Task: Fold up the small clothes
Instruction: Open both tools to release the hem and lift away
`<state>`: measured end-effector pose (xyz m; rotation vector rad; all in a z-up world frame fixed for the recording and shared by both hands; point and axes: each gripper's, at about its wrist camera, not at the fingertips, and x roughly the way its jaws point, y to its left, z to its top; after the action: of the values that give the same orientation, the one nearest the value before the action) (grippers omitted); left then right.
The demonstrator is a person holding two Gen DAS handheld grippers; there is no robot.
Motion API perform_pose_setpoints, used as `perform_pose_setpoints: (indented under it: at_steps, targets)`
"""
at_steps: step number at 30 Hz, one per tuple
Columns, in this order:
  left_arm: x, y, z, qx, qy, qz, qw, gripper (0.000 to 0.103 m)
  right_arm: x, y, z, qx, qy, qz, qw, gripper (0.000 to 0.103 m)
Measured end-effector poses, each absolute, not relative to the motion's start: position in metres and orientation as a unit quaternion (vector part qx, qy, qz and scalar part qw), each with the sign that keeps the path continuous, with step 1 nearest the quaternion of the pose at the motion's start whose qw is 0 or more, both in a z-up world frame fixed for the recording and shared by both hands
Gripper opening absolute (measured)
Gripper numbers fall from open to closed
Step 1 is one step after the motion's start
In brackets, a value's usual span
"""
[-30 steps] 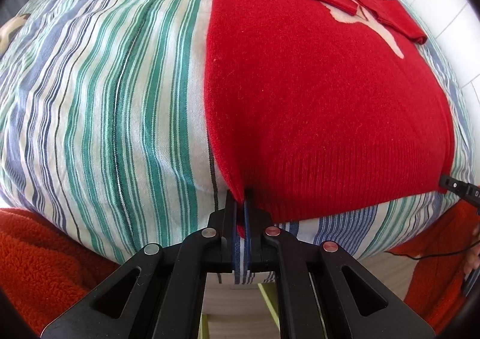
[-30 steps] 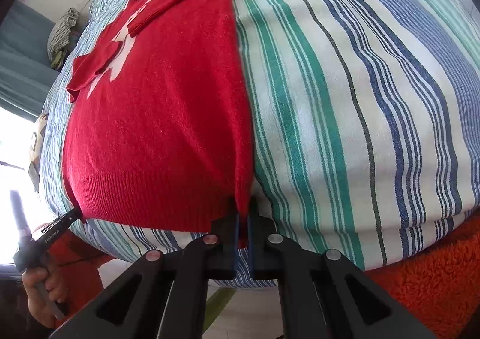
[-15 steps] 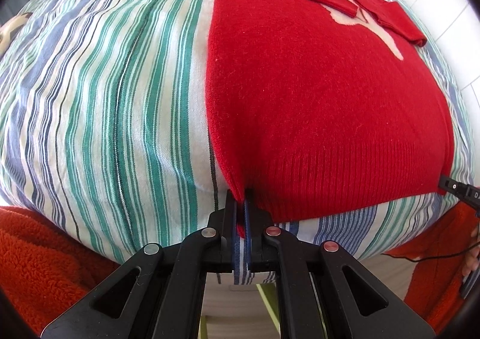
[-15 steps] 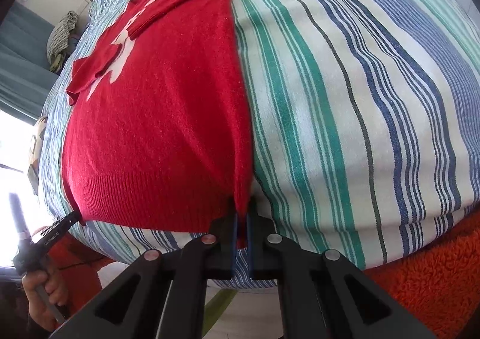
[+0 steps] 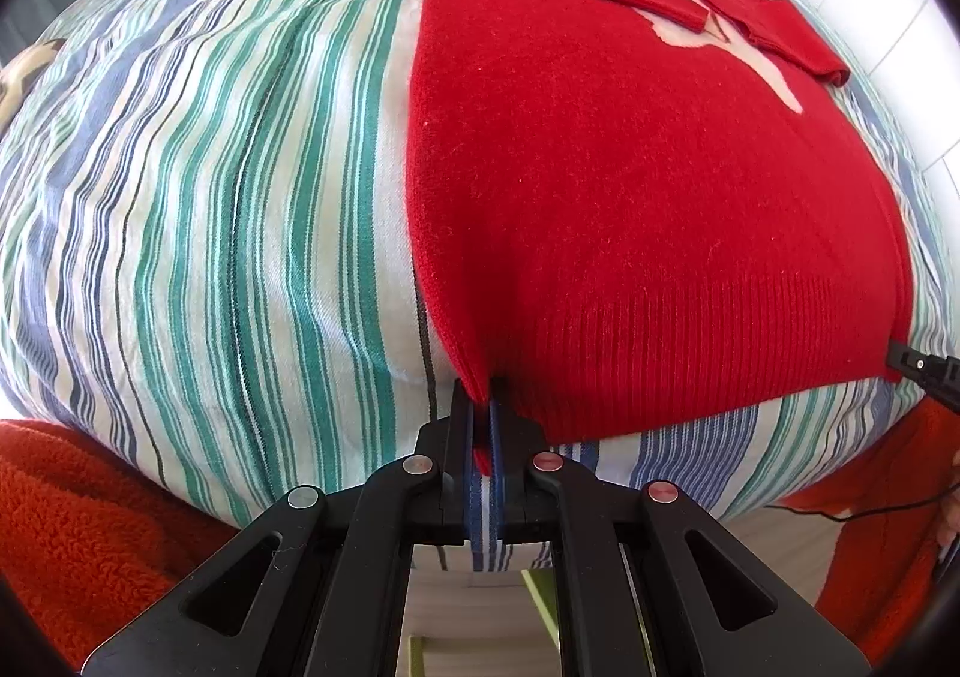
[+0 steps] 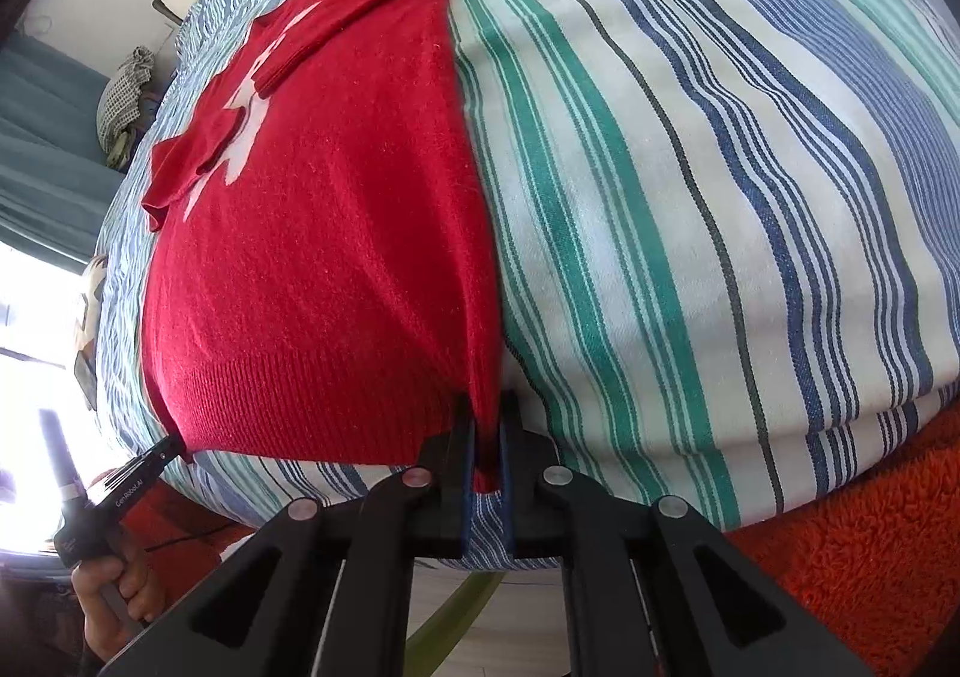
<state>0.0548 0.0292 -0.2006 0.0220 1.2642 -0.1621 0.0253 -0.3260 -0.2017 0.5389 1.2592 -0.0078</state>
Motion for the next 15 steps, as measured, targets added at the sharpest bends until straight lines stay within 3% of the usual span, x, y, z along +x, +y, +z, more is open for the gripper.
perform_pose_setpoints:
  at_steps: [4, 9, 12, 14, 15]
  targets:
    - [0.054, 0.035, -0.2, 0.01, 0.589, -0.078, 0.804, 0.005, 0.022, -0.329, -0.198, 0.268, 0.581, -0.007, 0.769, 0.016]
    - [0.051, 0.039, -0.198, 0.008, 0.589, -0.078, 0.804, 0.007, 0.015, -0.33, -0.191, 0.267, 0.583, -0.029, 0.766, 0.04]
    - [0.049, 0.042, -0.196, 0.009, 0.591, -0.075, 0.803, 0.018, 0.01, -0.329, -0.185, 0.246, 0.586, -0.051, 0.77, 0.044]
    - [0.046, 0.045, -0.193, 0.011, 0.594, -0.07, 0.801, 0.039, 0.007, -0.33, -0.182, 0.229, 0.587, -0.072, 0.773, 0.045]
    - [0.043, 0.046, -0.192, 0.014, 0.596, -0.065, 0.8, 0.044, 0.006, -0.331, -0.181, 0.222, 0.588, -0.084, 0.774, 0.045]
